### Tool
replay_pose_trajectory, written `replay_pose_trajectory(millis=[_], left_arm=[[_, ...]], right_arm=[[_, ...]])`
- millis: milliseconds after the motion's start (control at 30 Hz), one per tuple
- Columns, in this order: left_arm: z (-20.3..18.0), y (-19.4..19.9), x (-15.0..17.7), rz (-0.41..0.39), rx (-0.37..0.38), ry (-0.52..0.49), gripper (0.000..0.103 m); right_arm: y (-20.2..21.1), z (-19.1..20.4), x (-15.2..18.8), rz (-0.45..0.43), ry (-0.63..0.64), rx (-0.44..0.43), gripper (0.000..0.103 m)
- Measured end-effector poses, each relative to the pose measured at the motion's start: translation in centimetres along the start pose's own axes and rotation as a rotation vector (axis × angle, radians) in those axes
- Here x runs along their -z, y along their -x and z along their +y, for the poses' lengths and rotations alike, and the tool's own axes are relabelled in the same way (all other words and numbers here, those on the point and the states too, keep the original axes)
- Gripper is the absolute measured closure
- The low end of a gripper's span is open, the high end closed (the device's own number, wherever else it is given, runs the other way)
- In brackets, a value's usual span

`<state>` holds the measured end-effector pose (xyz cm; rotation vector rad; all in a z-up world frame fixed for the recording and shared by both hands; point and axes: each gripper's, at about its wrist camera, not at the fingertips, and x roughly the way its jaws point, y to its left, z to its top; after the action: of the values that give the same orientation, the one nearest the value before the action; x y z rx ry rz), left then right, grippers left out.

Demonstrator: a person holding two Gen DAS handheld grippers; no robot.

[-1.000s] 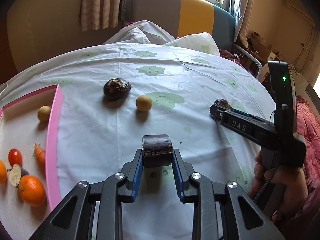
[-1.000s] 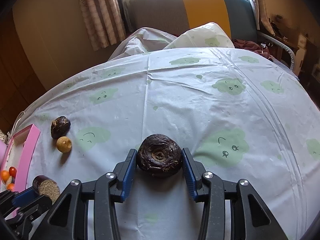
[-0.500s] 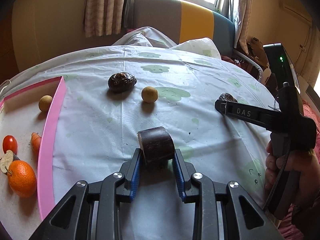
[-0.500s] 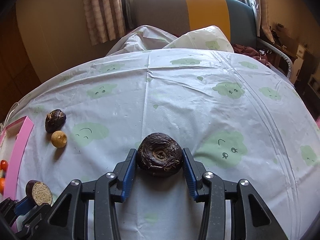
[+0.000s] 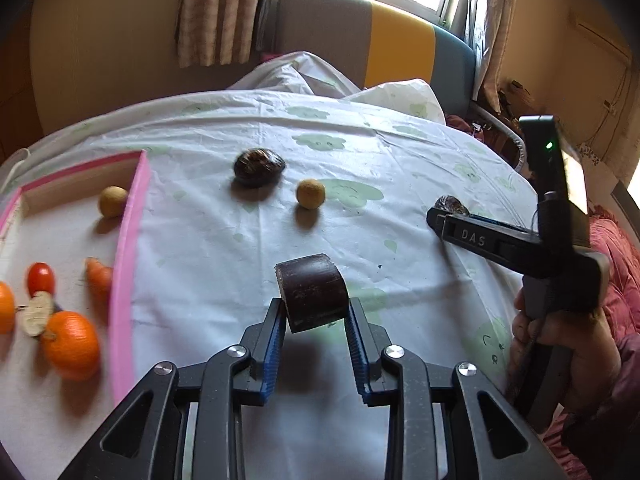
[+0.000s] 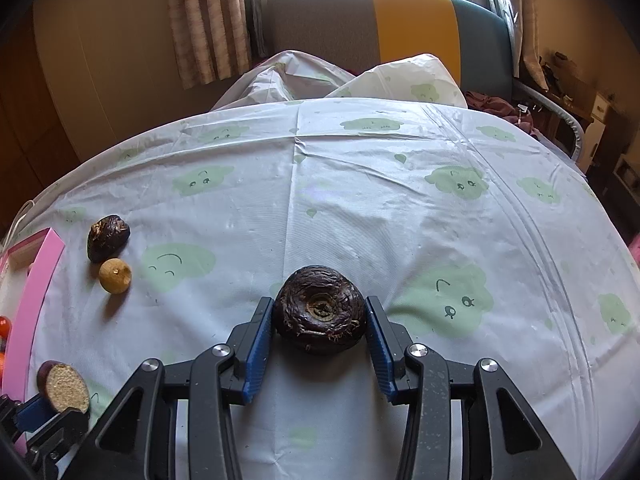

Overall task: Organize fruits
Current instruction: 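Carry the eggplant piece into the tray and open the left gripper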

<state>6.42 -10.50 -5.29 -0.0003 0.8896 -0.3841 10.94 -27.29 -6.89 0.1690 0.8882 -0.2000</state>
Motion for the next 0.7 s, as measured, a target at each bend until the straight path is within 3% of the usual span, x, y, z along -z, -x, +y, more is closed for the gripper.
replay_pose_trajectory(millis=[367, 700], left_arm=[[5.5, 7.3, 1.5, -0.096, -0.105, 0.062, 0.073], [14.9, 11.1, 4.2, -0.120, -0.206, 0.307, 0.073]], right_arm=[[0.0, 0.1, -0.1, 0.003, 0.009, 0.010, 0.057], [-0.1, 0.4, -0.1, 0.008, 0.022, 0.022, 0.057]])
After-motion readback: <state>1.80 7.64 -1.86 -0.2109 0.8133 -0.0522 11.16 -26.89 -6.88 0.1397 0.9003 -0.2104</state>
